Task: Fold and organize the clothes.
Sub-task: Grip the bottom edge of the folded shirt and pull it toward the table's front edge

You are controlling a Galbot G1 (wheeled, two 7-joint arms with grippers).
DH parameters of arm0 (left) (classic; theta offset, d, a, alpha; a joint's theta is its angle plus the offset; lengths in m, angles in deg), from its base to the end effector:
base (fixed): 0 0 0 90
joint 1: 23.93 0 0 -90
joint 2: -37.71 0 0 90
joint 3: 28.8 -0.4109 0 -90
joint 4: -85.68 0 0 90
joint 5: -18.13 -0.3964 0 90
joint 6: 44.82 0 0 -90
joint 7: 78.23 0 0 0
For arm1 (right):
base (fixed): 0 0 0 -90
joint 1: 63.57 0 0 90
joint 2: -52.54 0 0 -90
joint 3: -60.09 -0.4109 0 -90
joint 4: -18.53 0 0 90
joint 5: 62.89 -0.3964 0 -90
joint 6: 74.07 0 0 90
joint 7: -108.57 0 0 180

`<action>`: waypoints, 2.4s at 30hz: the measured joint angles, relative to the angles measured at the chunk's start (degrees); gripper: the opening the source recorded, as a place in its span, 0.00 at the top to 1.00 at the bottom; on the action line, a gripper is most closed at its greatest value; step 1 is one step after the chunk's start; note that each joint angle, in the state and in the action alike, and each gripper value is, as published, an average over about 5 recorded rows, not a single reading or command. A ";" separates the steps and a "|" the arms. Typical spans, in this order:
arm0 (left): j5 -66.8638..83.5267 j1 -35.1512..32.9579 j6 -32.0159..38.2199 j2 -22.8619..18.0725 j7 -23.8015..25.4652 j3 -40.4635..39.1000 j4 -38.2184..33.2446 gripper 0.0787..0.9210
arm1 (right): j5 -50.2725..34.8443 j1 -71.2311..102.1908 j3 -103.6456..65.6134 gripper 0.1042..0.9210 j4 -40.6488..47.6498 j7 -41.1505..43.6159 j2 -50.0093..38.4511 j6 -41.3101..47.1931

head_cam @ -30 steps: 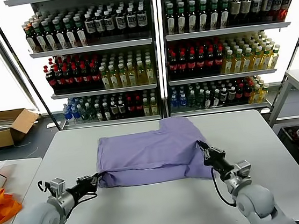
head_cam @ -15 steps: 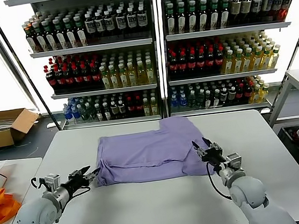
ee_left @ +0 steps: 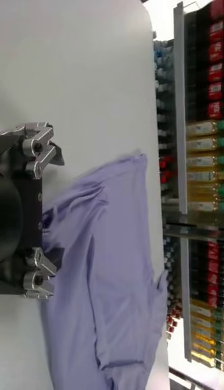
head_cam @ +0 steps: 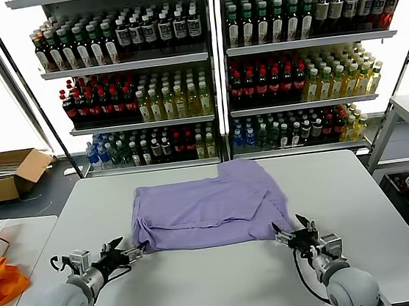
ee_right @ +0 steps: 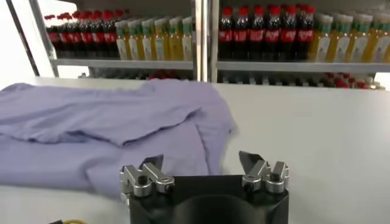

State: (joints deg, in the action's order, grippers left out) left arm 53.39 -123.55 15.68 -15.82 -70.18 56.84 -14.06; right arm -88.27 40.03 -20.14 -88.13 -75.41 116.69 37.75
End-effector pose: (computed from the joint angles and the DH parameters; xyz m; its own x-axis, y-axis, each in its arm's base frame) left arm 0.3349 0.1805 -0.3551 -0.7896 0.2734 0.5493 0.2742 0.9581 -0.0827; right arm 0.2942 -0.0716 -0.3753 -0.8894 -0.2002 0.4109 -0.2077 0.9778 0.0267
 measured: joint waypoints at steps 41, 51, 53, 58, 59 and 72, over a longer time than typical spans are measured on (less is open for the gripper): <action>-0.60 -16.47 -0.48 5.06 2.75 6.43 -13.25 0.99 | -1.24 15.36 -5.10 1.00 -10.99 0.80 -7.76 -1.58; -1.07 -27.21 -0.43 4.93 3.93 13.16 -19.83 0.99 | -0.10 26.15 -9.12 1.00 -18.50 0.46 -10.15 -2.96; -1.24 -29.46 -0.19 4.97 4.21 14.52 -20.73 0.99 | 0.16 27.46 -9.59 1.00 -19.15 0.41 -10.57 -3.18; -1.53 -33.93 0.12 5.35 4.45 17.27 -22.59 0.97 | 0.51 29.61 -10.70 1.00 -20.06 0.44 -11.56 -3.44; -1.54 -34.73 0.13 5.44 4.50 17.78 -22.98 0.96 | 0.53 30.02 -10.92 1.00 -20.26 0.44 -11.70 -3.43; -1.62 -41.27 0.36 6.00 4.38 23.09 -26.41 0.58 | -1.54 32.74 -13.92 0.72 -23.39 2.26 -12.27 -3.10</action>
State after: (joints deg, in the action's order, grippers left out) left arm 51.77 -164.82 16.04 -9.82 -65.80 79.93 -40.47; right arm -89.81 72.77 -34.06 -111.52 -73.15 104.42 34.65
